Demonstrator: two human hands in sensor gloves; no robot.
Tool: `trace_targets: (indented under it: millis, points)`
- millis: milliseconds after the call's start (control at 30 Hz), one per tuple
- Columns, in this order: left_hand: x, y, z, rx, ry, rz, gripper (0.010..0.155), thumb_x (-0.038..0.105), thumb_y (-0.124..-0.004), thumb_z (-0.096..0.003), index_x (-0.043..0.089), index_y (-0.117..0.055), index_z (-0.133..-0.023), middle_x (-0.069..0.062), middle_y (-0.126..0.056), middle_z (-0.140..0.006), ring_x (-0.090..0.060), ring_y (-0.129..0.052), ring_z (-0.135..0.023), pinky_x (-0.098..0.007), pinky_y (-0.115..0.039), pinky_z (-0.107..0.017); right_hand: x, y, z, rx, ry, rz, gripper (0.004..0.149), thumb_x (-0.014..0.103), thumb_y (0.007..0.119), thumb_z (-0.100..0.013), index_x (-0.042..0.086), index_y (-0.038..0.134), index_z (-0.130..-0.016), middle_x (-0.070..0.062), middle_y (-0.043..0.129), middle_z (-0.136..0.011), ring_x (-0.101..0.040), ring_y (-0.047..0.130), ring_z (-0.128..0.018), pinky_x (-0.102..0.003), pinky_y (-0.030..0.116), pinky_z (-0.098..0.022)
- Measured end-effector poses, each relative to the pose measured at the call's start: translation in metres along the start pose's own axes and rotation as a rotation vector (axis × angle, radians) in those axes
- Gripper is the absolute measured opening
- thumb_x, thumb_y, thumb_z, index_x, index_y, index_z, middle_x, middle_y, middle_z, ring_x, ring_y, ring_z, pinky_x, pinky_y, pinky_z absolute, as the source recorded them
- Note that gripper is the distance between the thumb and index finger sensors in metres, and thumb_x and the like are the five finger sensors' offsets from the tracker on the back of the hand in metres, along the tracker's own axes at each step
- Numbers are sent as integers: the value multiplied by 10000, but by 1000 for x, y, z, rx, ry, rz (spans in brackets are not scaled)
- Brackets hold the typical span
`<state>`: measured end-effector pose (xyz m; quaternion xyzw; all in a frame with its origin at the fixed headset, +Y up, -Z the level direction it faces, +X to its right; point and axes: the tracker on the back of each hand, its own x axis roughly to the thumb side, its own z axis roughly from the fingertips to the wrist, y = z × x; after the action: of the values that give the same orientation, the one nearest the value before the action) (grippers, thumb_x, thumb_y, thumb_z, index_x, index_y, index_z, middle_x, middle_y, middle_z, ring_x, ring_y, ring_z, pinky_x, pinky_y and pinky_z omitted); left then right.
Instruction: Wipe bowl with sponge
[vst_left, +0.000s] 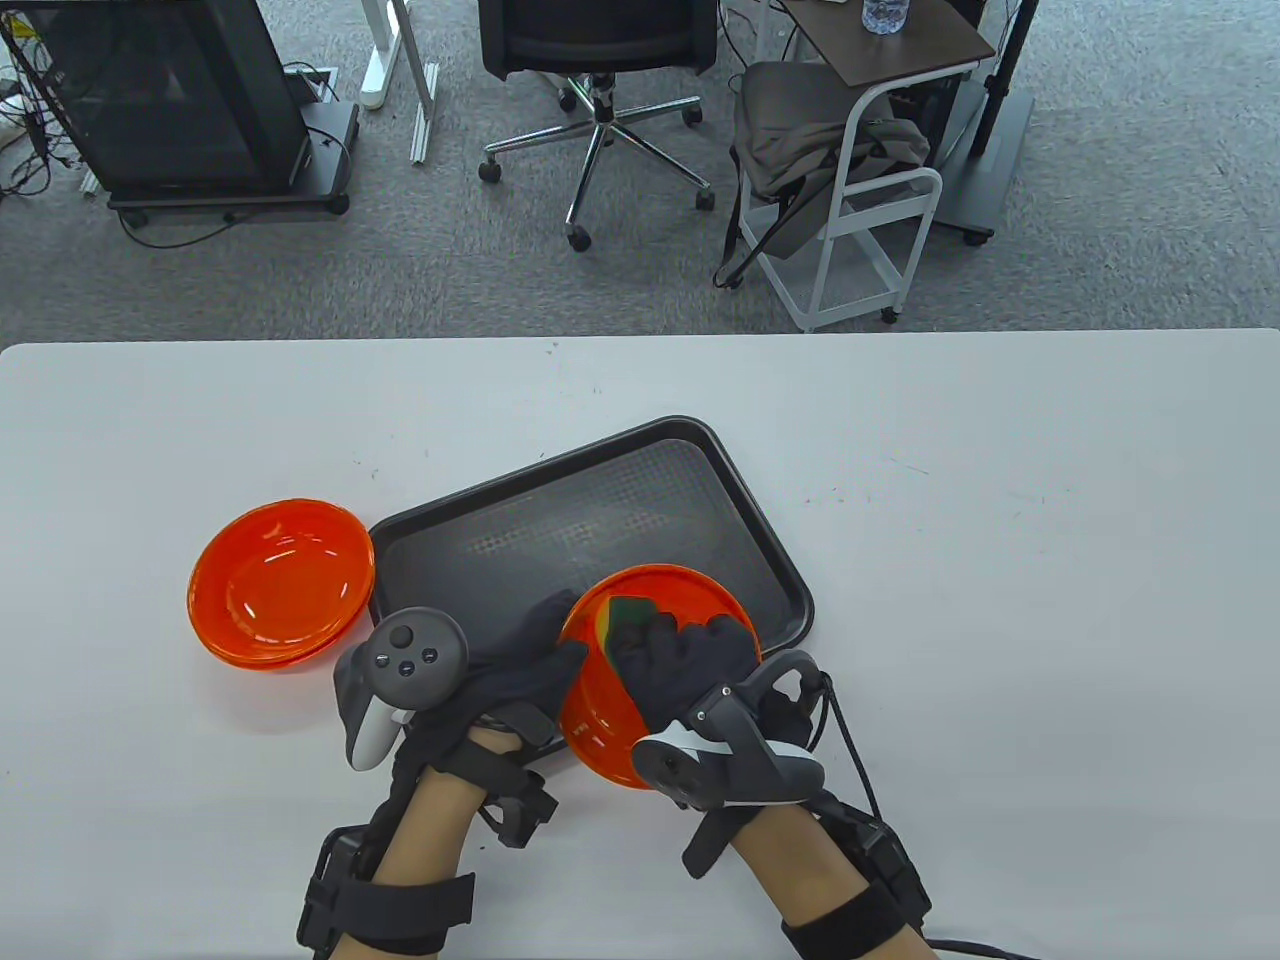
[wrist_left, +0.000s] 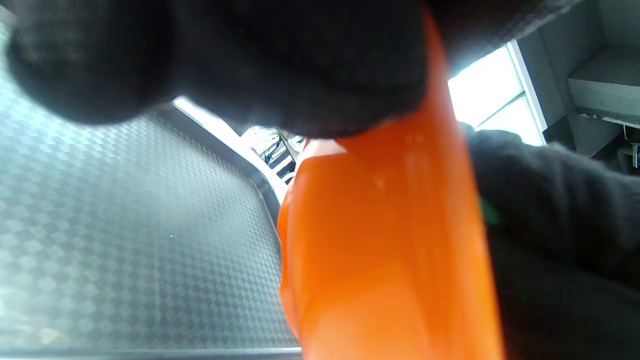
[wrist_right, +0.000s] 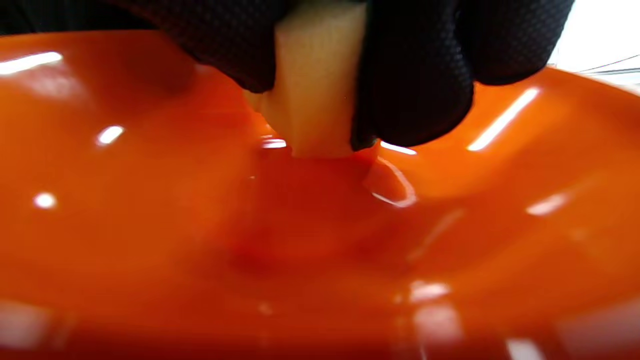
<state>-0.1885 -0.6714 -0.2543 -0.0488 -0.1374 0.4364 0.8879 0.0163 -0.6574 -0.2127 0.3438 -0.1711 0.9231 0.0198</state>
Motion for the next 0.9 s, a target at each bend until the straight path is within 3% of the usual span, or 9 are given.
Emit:
trace_targets:
  millis: [300, 567, 800, 900]
  points:
    - [-2, 1, 0, 61, -5, -12, 542, 419, -773, -534, 179, -713, -1015, -73, -970, -450, -108, -1021, -94, -350, -930, -174, 8, 3, 0, -26, -124, -173, 476, 297, 783, -529, 80, 649, -931, -234, 885, -849, -356, 942, -589, -613, 713, -510]
    - [-8, 13, 1, 121, 18, -44, 540, 419, -777, -530, 178, -721, -1011, -83, -970, -449, -111, -1018, -94, -354, -927, -178, 11, 8, -1, 79, -184, -276, 471, 288, 779, -530, 94, 646, -938, -230, 871, -871, -372, 917, -634, -632, 691, -531]
    - [-23, 29, 4, 177, 61, 27, 541, 417, -779, -531, 176, -720, -1012, -88, -966, -454, -122, -1014, -112, -365, -922, -185, 13, 4, -2, 165, -173, -216, 451, 270, 785, -521, 119, 675, -933, -227, 848, -905, -405, 867, -693, -655, 651, -556]
    - [-27, 33, 4, 190, 76, 44, 542, 416, -780, -530, 172, -718, -1011, -95, -964, -452, -123, -1015, -96, -365, -921, -183, 13, 2, -3, 244, -134, -66, 447, 266, 780, -522, 129, 675, -934, -236, 776, -967, -432, 798, -762, -669, 604, -584]
